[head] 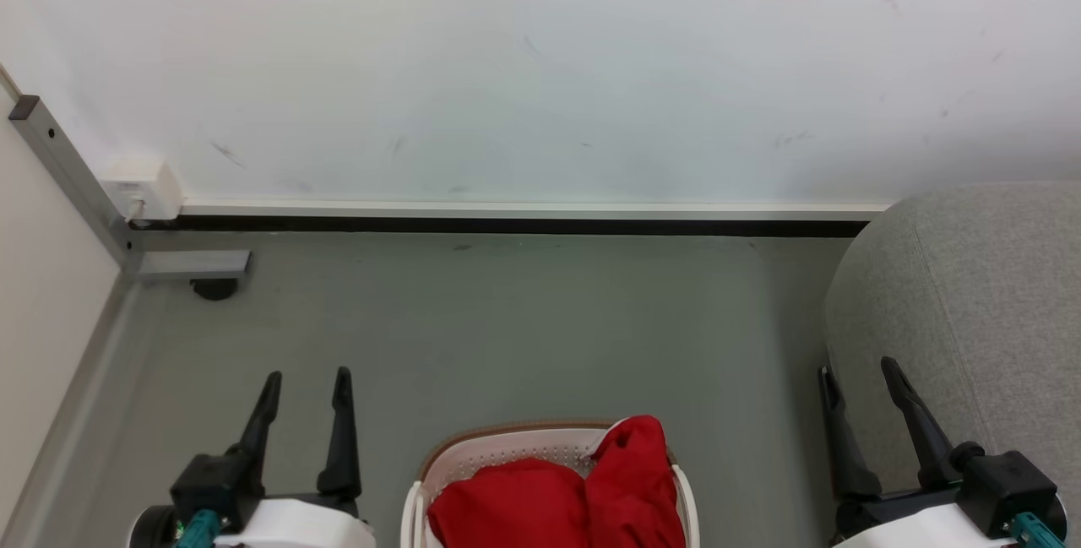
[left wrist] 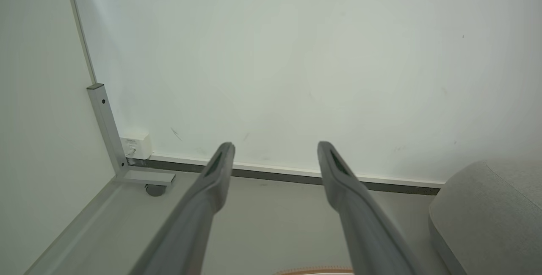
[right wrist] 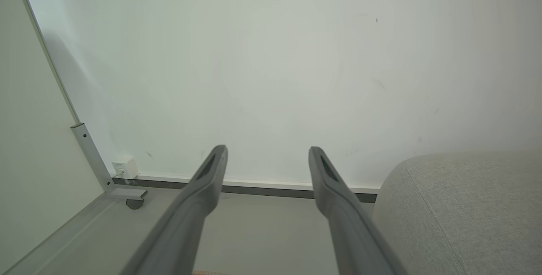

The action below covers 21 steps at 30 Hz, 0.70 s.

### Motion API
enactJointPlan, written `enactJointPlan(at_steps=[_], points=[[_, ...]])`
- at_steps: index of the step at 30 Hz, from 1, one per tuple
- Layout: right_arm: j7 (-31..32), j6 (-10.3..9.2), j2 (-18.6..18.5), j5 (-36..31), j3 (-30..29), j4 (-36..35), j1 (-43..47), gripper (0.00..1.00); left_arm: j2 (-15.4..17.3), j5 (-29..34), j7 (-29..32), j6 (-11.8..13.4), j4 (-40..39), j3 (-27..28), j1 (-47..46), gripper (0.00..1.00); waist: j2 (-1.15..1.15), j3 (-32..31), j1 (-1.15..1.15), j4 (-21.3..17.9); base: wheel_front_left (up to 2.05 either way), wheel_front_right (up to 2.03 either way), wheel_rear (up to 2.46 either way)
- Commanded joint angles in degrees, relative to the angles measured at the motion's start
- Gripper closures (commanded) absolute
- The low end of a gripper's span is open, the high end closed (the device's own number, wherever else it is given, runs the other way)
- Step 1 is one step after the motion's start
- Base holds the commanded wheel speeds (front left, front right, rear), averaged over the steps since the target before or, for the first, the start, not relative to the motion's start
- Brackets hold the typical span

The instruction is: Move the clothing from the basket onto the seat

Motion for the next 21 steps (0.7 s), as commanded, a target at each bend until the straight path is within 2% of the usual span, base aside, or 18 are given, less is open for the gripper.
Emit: enactJointPlan(at_steps=[1, 16, 21], points=[[-0.62, -0.10, 0.00, -1.26, -0.03, -0.52, -0.53, 0.00, 0.04, 1.50, -0.68, -0.11, -0.38, -0.01, -0.19, 0.00, 0.00, 0.02, 0.00, -0.03, 0.00, 0.00, 0.00], [-2.08, -0.12, 0.04, -5.08, 0.13, -0.86, -0.49, 0.00, -0.36, 7.65, -2.03, -0.45, -0.69, 0.13, -0.27, 0.00, 0.00, 0.07, 0.00, 0.02, 0.00, 0.00, 0.00], [-2.02, -0.12, 0.05, -3.95, 0.03, -0.58, -0.50, 0.00, -0.47, 7.03, -1.97, -0.72, -0.48, 0.52, -0.23, 0.00, 0.00, 0.06, 0.00, 0.00, 0.00, 0.00, 0.00]])
